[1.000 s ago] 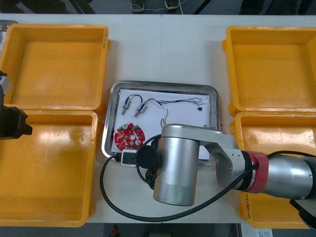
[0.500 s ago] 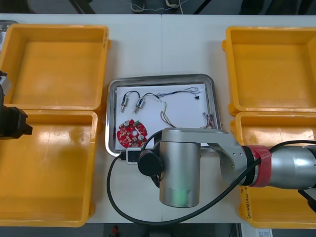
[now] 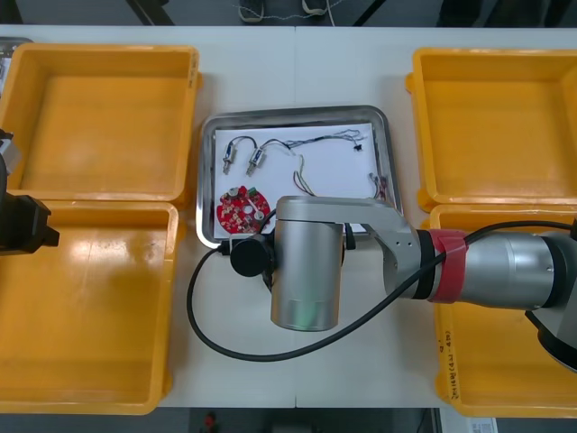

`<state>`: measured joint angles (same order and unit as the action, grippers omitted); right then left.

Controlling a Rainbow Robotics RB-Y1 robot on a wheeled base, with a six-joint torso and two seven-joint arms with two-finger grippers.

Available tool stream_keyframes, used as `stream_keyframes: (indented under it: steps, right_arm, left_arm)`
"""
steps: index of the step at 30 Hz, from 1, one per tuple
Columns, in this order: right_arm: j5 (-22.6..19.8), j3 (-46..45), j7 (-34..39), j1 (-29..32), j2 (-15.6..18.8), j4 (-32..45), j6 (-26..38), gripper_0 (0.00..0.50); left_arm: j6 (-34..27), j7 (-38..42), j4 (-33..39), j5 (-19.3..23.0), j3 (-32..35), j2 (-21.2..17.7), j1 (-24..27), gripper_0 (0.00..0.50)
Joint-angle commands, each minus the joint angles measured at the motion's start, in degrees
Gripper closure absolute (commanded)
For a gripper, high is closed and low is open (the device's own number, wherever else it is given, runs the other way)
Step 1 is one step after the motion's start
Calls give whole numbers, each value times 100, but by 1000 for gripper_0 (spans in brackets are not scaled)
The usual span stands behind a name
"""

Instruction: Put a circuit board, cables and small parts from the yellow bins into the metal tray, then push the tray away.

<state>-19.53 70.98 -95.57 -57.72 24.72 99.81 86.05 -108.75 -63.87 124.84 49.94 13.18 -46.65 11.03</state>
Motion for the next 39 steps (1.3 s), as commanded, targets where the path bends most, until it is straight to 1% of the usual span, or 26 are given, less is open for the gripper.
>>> stream_keyframes:
  steps: [1, 4, 12, 21, 24, 27, 39]
  right_arm:
    - [-7, 30, -207, -337, -99, -155, -97, 500]
    - [-148, 30, -243, -521, -99, -287, -132, 500]
    - [-157, -32, -287, -776, -134, -621, -194, 500]
    - [-165, -251, -392, -987, -354, -1104, -255, 500]
    - [-245, -401, -436, -1022, -415, -1236, -282, 500]
    - [-341, -515, -497, -1049, -415, -1298, -378, 500]
    - [-332, -603, -726, -1207, -415, -1676, -958, 500]
  left_arm:
    - [47, -504, 172, 43, 176, -239, -101, 0]
    - [47, -504, 172, 43, 176, -239, -101, 0]
    - [47, -504, 172, 43, 176, -239, -101, 0]
    - [47, -504, 172, 43, 176, -239, -101, 0]
    - [47, -504, 172, 43, 176, -239, -101, 0]
    - [47, -504, 172, 43, 176, -239, -101, 0]
    - [47, -504, 172, 43, 176, -239, -101, 0]
